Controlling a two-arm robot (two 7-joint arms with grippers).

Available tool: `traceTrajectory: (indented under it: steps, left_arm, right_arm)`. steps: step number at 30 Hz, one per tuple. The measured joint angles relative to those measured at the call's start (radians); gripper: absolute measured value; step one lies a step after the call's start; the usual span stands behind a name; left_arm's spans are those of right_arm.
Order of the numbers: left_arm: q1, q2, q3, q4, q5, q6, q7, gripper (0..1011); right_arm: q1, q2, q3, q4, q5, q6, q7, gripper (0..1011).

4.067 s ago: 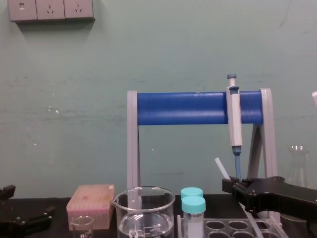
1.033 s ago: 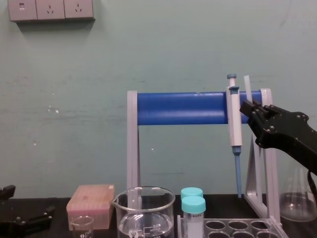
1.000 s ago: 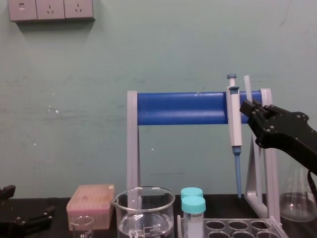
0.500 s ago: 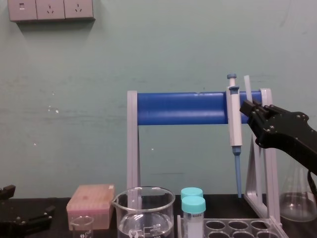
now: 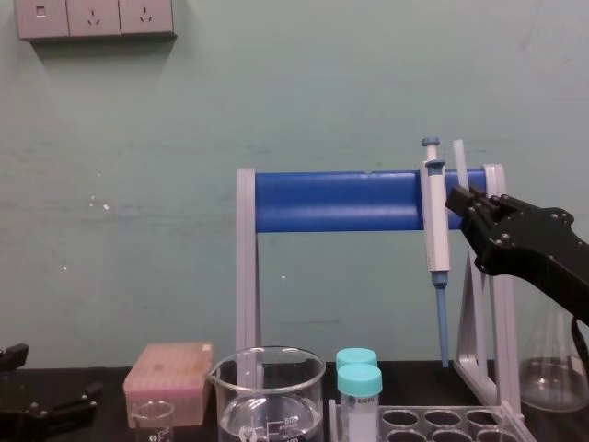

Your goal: Pick up the stirring rod with one hand, then place it down.

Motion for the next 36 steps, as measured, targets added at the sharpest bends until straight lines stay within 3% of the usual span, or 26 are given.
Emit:
traceTrajectory:
  steps: [36]
  left_arm:
    - [0.0, 0.0, 0.0, 0.0, 0.0, 0.0, 0.0, 1000]
  right_arm:
    - [0.0, 0.0, 0.0, 0.0, 0.0, 0.0, 0.0, 69]
